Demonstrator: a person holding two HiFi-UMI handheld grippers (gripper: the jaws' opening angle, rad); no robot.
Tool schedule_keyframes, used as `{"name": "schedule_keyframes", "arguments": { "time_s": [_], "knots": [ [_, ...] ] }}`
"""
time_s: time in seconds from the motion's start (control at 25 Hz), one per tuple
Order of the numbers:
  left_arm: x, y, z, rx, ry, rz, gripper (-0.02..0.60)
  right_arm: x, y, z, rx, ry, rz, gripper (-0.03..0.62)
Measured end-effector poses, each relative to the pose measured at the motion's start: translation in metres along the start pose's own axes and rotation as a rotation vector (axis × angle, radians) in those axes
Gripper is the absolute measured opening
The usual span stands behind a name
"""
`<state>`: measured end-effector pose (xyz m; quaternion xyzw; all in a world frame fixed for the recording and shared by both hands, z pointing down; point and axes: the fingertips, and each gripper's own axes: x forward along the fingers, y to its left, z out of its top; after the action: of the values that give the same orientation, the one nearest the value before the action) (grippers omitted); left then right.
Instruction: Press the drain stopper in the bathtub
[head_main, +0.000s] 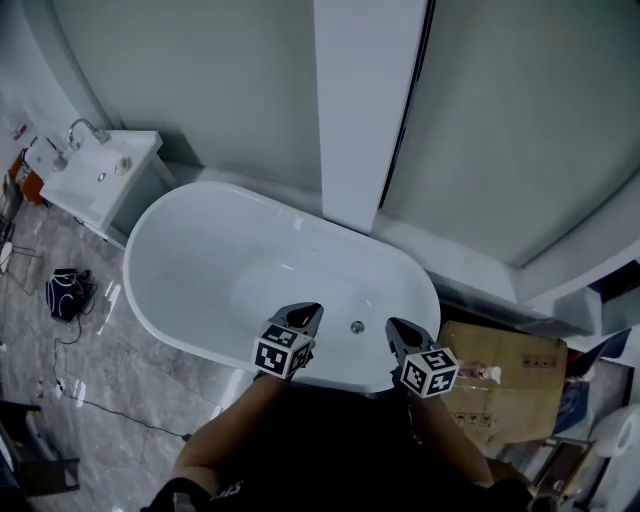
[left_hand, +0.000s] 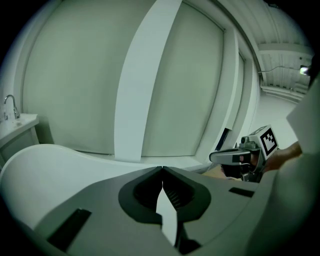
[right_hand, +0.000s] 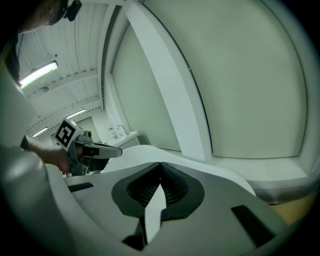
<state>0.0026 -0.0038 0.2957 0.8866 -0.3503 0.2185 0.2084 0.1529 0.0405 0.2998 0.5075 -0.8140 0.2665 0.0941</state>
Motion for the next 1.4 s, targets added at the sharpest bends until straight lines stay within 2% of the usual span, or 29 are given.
{"name": "schedule_keyframes", "arguments": {
  "time_s": [0.32, 0.48, 0.6, 0.76, 1.04, 1.2, 1.4],
  "knots": [
    [-0.012, 0.013, 0.068, 0.05, -0.104, 0.003, 0.017, -0.015, -0.005, 0.071, -0.007, -0.142, -0.037, 0.015],
    [-0.021, 0.019, 0.104, 0.11, -0.157, 0.012, 0.017, -0.014, 0.002, 0.103, -0.024, -0.196, -0.028, 0.015],
    [-0.031, 0.021, 0.125, 0.144, -0.185, 0.008, 0.017, -0.015, 0.015, 0.126, -0.062, -0.252, -0.03, 0.014],
    [-0.05, 0.025, 0.146, 0.144, -0.22, -0.001, 0.017, -0.019, 0.038, 0.156, -0.137, -0.329, -0.032, 0.014],
    [-0.077, 0.032, 0.169, 0.138, -0.278, 0.015, 0.017, -0.033, 0.075, 0.182, -0.231, -0.394, 0.071, 0.012],
    [-0.09, 0.026, 0.182, 0.154, -0.337, 0.004, 0.017, -0.042, 0.085, 0.188, -0.251, -0.419, 0.064, 0.012],
    [-0.095, 0.022, 0.187, 0.185, -0.353, -0.001, 0.017, -0.047, 0.086, 0.185, -0.244, -0.415, 0.045, 0.011]
  ]
}}
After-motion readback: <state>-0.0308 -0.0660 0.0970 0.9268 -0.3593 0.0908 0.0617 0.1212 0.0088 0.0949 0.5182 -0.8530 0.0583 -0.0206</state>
